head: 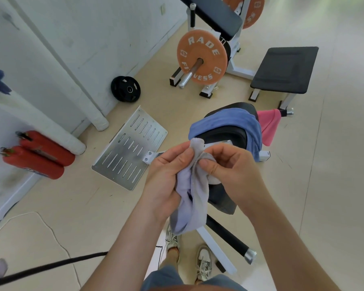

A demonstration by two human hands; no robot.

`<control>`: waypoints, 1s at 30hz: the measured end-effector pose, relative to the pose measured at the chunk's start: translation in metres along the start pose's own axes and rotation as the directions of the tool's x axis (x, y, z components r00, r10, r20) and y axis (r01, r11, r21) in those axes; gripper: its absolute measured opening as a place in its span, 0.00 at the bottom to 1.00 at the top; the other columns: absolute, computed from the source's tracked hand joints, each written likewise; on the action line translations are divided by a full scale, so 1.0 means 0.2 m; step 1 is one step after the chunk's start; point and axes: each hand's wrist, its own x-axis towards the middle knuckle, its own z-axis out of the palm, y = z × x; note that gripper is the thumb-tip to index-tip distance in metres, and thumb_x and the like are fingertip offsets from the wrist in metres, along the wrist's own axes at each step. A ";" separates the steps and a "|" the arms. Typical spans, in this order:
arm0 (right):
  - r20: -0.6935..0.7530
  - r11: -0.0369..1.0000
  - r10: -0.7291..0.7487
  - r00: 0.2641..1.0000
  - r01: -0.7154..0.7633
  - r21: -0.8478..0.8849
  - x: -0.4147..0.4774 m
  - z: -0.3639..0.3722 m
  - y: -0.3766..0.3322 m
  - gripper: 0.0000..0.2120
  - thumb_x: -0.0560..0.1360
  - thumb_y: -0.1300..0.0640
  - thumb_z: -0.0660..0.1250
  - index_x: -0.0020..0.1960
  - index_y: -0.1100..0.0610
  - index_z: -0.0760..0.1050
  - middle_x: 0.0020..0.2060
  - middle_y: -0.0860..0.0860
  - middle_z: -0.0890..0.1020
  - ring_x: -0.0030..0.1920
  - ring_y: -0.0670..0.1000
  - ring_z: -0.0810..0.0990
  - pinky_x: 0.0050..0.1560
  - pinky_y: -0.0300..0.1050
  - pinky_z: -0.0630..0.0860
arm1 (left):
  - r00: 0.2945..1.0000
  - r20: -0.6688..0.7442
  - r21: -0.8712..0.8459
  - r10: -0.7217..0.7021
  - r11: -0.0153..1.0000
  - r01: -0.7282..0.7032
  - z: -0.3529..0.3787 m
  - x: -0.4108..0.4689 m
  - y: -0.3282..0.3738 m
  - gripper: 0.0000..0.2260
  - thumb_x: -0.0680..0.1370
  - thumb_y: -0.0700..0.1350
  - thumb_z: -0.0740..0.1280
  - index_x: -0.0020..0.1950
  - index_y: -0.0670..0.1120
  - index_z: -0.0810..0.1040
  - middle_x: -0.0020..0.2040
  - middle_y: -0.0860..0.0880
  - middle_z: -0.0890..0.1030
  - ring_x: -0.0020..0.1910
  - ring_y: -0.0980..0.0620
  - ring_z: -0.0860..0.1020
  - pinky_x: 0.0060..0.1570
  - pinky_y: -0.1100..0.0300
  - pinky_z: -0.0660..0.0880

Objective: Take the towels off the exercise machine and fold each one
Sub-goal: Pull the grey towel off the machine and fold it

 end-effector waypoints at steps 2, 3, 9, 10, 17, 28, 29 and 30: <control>0.002 1.000 -0.001 1.000 0.001 -0.008 -0.01 -0.01 -0.02 0.03 0.73 0.67 0.70 0.46 0.62 0.80 0.37 0.50 0.84 0.39 0.45 0.82 0.44 0.36 0.78 | 1.000 0.004 0.019 0.022 1.000 -0.022 0.00 -0.01 0.00 0.11 0.70 0.39 0.67 0.51 0.38 0.81 0.42 0.41 0.83 0.40 0.48 0.82 0.42 0.58 0.80; 0.000 1.000 -0.007 1.000 0.007 -0.017 -0.02 -0.01 -0.03 0.03 0.72 0.67 0.71 0.45 0.61 0.81 0.36 0.50 0.84 0.39 0.45 0.82 0.44 0.36 0.78 | 0.999 0.000 0.022 0.032 0.999 -0.032 0.01 -0.02 0.01 0.10 0.70 0.39 0.67 0.50 0.38 0.80 0.41 0.42 0.83 0.38 0.48 0.82 0.41 0.59 0.80; -0.075 0.997 -0.062 0.995 0.065 0.044 -0.03 0.01 -0.10 0.06 0.71 0.68 0.72 0.42 0.58 0.80 0.34 0.47 0.84 0.37 0.44 0.83 0.41 0.34 0.78 | 0.984 -0.045 0.122 0.172 0.979 -0.166 0.06 -0.05 -0.02 0.08 0.66 0.39 0.68 0.44 0.40 0.80 0.38 0.45 0.84 0.37 0.51 0.82 0.40 0.62 0.79; -0.087 0.997 -0.074 0.993 0.077 0.027 -0.04 0.02 -0.10 0.06 0.71 0.67 0.72 0.42 0.57 0.80 0.34 0.46 0.84 0.37 0.44 0.83 0.41 0.34 0.78 | 0.982 -0.051 0.120 0.184 0.977 -0.177 0.07 -0.06 -0.02 0.07 0.65 0.39 0.68 0.42 0.41 0.82 0.38 0.45 0.84 0.38 0.51 0.82 0.41 0.62 0.79; -0.156 0.995 -0.098 0.983 0.101 0.007 -0.06 0.05 -0.11 0.03 0.71 0.65 0.72 0.41 0.60 0.79 0.33 0.48 0.83 0.36 0.45 0.82 0.40 0.35 0.78 | 0.980 -0.012 0.097 0.198 0.976 -0.196 0.10 -0.08 0.00 0.06 0.67 0.38 0.67 0.39 0.43 0.84 0.39 0.45 0.84 0.38 0.51 0.82 0.42 0.62 0.80; -0.171 0.990 -0.126 0.977 0.136 0.047 -0.10 0.06 -0.12 0.04 0.73 0.65 0.71 0.44 0.60 0.76 0.34 0.50 0.81 0.36 0.45 0.80 0.40 0.37 0.78 | 0.967 0.111 0.209 0.230 0.946 -0.249 0.09 -0.11 0.05 0.04 0.70 0.34 0.70 0.42 0.41 0.83 0.39 0.45 0.84 0.39 0.51 0.82 0.42 0.63 0.79; -0.174 0.990 -0.128 0.976 0.135 0.033 -0.10 0.05 -0.11 0.05 0.73 0.65 0.70 0.45 0.58 0.76 0.35 0.50 0.81 0.36 0.46 0.80 0.41 0.38 0.78 | 0.963 0.116 0.257 0.243 0.929 -0.266 0.08 -0.11 0.05 0.05 0.70 0.35 0.69 0.42 0.42 0.84 0.39 0.45 0.84 0.40 0.51 0.82 0.43 0.63 0.78; -0.170 0.992 -0.122 0.978 0.127 0.016 -0.11 0.05 -0.11 0.06 0.73 0.64 0.70 0.47 0.55 0.76 0.35 0.49 0.80 0.36 0.48 0.80 0.41 0.41 0.80 | 0.959 0.126 0.300 0.252 0.912 -0.279 0.07 -0.11 0.06 0.06 0.70 0.37 0.68 0.42 0.44 0.84 0.40 0.46 0.84 0.40 0.51 0.81 0.43 0.63 0.78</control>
